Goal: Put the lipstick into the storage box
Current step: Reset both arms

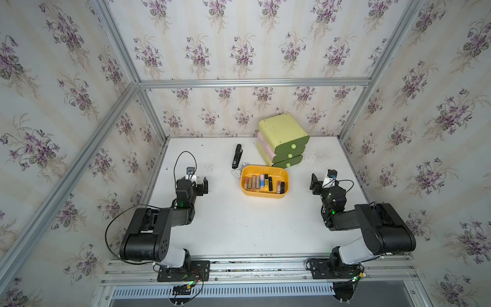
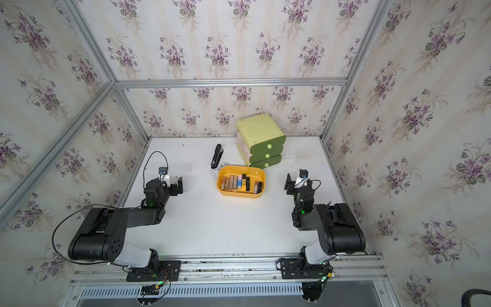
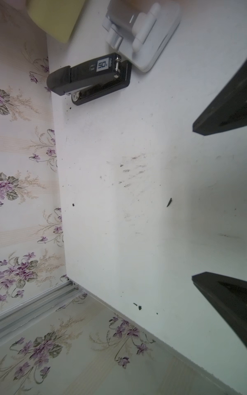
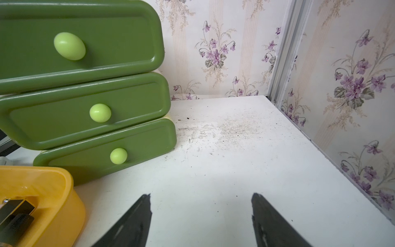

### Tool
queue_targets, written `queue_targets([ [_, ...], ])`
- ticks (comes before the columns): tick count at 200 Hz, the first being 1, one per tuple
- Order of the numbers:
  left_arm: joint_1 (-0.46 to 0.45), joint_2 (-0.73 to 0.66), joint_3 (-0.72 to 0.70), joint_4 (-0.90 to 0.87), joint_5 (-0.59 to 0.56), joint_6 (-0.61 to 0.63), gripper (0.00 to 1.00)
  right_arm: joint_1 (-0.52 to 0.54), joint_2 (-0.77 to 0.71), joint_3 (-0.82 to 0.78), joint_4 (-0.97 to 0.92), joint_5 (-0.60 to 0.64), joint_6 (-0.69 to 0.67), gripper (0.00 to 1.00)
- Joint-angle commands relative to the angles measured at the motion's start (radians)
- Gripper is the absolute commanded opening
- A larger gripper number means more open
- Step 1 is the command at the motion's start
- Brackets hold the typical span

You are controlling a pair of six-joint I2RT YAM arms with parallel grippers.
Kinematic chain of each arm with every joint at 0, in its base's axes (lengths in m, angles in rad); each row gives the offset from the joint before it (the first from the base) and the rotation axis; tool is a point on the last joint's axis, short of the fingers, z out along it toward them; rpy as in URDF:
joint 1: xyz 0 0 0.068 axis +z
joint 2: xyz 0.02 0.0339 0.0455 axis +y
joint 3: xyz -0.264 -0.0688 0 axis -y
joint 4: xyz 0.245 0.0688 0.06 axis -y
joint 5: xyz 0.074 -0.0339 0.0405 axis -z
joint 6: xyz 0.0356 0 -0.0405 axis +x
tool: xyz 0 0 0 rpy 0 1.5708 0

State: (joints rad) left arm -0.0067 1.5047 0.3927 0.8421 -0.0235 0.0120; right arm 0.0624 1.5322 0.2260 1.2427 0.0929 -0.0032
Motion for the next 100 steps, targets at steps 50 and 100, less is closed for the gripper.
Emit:
queue_targets([
  [50, 0.006, 0.009, 0.025, -0.056, -0.007, 0.017, 1.0, -0.006, 0.002, 0.007, 0.0, -0.01, 0.005, 1.0],
  [100, 0.007, 0.005, 0.021, -0.053, -0.007, 0.016, 1.0, -0.006, -0.001, 0.005, 0.002, -0.012, 0.004, 1.0],
])
